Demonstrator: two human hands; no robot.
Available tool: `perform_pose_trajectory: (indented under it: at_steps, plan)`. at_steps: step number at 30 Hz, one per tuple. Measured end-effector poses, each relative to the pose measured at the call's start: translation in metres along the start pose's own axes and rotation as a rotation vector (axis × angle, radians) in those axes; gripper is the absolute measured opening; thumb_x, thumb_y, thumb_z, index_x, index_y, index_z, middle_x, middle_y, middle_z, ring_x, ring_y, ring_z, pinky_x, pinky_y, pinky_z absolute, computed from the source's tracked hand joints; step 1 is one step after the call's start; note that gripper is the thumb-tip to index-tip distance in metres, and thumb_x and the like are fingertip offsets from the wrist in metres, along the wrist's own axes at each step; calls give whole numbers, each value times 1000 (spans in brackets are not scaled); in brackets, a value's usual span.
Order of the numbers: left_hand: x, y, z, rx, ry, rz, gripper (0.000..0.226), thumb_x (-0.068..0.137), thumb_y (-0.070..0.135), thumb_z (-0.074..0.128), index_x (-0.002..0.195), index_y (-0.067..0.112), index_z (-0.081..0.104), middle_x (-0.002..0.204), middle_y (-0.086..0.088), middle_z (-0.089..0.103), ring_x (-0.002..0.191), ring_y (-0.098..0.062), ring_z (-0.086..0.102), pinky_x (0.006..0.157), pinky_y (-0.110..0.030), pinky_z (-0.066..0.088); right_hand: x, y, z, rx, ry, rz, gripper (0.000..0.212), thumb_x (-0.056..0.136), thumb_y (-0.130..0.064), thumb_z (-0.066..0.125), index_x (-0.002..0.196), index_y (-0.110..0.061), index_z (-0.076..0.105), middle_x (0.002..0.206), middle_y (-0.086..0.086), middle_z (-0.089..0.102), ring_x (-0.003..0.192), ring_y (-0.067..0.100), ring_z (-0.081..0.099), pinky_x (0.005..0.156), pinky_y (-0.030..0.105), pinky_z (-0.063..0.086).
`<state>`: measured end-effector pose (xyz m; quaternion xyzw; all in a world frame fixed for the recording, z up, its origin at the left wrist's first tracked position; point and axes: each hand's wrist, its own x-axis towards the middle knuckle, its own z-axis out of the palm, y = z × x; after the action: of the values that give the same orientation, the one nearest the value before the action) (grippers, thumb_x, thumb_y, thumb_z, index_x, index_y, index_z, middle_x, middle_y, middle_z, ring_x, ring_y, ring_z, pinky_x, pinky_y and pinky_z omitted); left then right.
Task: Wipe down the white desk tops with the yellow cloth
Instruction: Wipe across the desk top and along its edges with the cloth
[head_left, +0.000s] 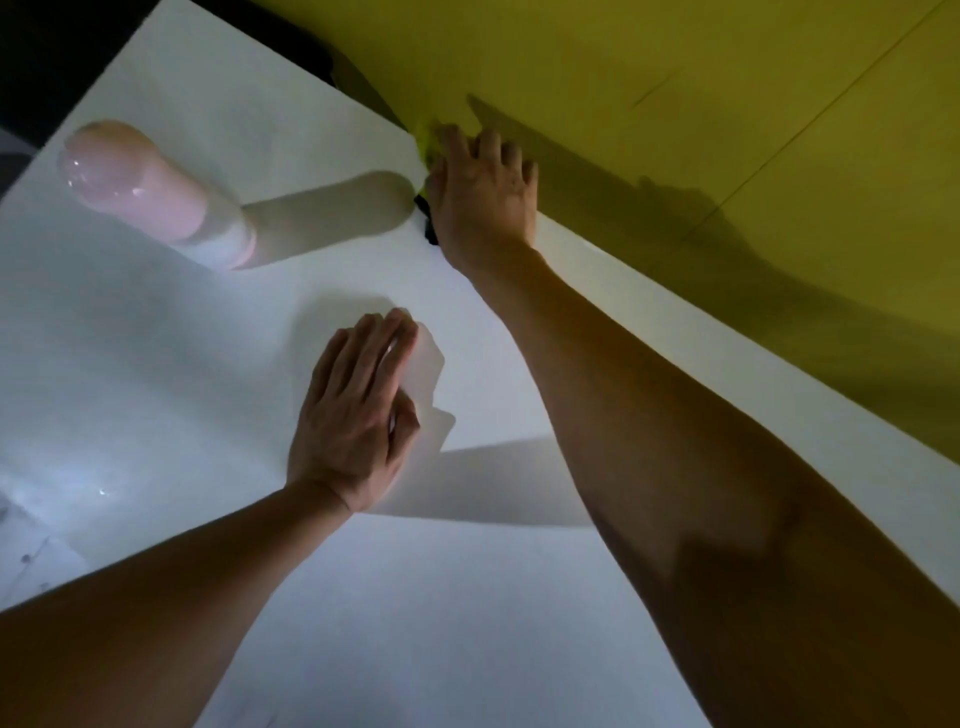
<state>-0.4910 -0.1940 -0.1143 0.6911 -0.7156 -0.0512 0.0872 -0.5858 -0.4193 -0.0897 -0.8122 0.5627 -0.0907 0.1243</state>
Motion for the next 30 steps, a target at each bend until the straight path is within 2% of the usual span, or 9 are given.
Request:
perform_pose_trajectory:
  at_steps: [4,8,13,17,20,23,26,30]
  plan:
    - [-2,-1,1,-6,6,-3,69,97,25,38,163,8,30,171,-11,27,158,-31,26,130,-48,19,-32,35,-3,25,62,24,45,104,-38,37,145,-21,46,129,11,55,119,31,51,99,43,39]
    - [-2,0,-1,-15,-2,11,70,96,27,38,163,8,30,170,-12,28,157,-34,28,129,-50,19,-83,93,-25,-7,43,88,53,97,-39,26,138,-17,51,125,15,56,114,34,52,94,44,39]
    - [-4,4,-1,-22,-2,1,69,97,26,36,163,8,28,170,-12,27,157,-35,26,130,-51,17,-138,147,-43,-65,78,186,45,103,-36,31,137,-15,51,122,17,56,110,35,52,92,44,38]
    - [-3,5,0,-16,4,-13,68,98,24,36,163,7,29,170,-13,28,157,-35,27,130,-51,18,-119,120,-32,-59,120,262,45,100,-34,34,133,-12,56,122,18,60,110,37,56,91,44,41]
    - [-5,9,-1,-3,5,-14,67,98,23,37,163,6,30,170,-15,29,156,-37,27,130,-51,18,-88,78,-21,-36,87,219,44,101,-35,36,136,-16,53,127,14,58,116,33,54,96,42,40]
    - [-7,14,-1,30,-32,1,71,95,20,46,164,12,30,169,-20,27,156,-43,26,128,-55,18,-70,56,-17,-12,88,179,40,102,-37,39,135,-17,52,124,10,57,114,30,53,97,40,39]
    - [-11,32,-2,15,-27,-10,72,92,14,54,162,11,35,167,-19,32,154,-41,30,127,-55,21,-77,67,-17,27,104,140,41,101,-37,39,134,-17,54,120,10,58,110,31,54,94,39,39]
    - [-20,110,4,-108,-67,169,67,97,25,43,161,6,36,168,-15,31,155,-35,30,128,-50,24,-107,102,-25,58,134,172,55,93,-43,27,128,-16,59,116,12,61,106,33,55,90,42,41]
